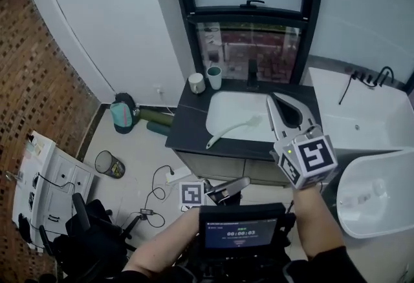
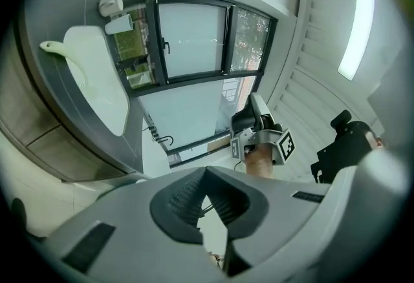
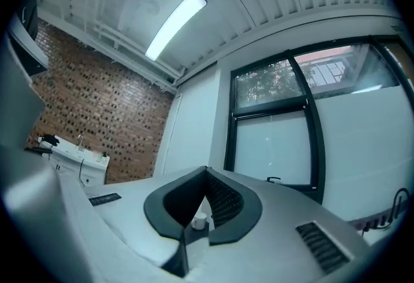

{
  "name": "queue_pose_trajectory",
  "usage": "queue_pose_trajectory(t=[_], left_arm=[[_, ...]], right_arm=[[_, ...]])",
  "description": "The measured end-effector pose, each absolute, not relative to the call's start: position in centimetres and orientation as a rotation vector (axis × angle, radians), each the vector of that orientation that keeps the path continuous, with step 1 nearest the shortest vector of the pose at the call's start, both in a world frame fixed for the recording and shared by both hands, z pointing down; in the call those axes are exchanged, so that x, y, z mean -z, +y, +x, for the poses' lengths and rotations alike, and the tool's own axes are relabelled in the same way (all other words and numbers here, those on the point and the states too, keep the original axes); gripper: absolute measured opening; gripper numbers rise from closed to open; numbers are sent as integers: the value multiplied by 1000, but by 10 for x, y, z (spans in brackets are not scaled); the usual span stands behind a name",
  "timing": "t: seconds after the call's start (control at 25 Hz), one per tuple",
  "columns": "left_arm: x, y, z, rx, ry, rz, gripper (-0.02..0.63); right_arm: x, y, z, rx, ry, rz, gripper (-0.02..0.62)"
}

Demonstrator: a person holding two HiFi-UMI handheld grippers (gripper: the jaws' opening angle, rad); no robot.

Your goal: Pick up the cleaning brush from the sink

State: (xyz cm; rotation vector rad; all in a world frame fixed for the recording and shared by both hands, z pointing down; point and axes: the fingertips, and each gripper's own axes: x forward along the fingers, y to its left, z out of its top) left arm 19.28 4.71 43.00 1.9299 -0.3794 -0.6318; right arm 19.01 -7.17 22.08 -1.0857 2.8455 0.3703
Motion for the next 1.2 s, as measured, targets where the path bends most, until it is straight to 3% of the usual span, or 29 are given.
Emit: queue_pose_trajectory(t=[0.24, 0.76, 1.2], left_arm=[[-403, -24, 120, 685, -415, 1982, 0], [-366, -172, -132, 733, -621, 2104, 0], [-372, -307, -225, 582, -1041, 2191, 0]], right_arm=[[-236, -147, 149, -234, 2837, -1172, 20], [-261, -255, -6, -118, 2749, -1465, 20], [-339, -355, -28, 151, 2725, -1611, 20]])
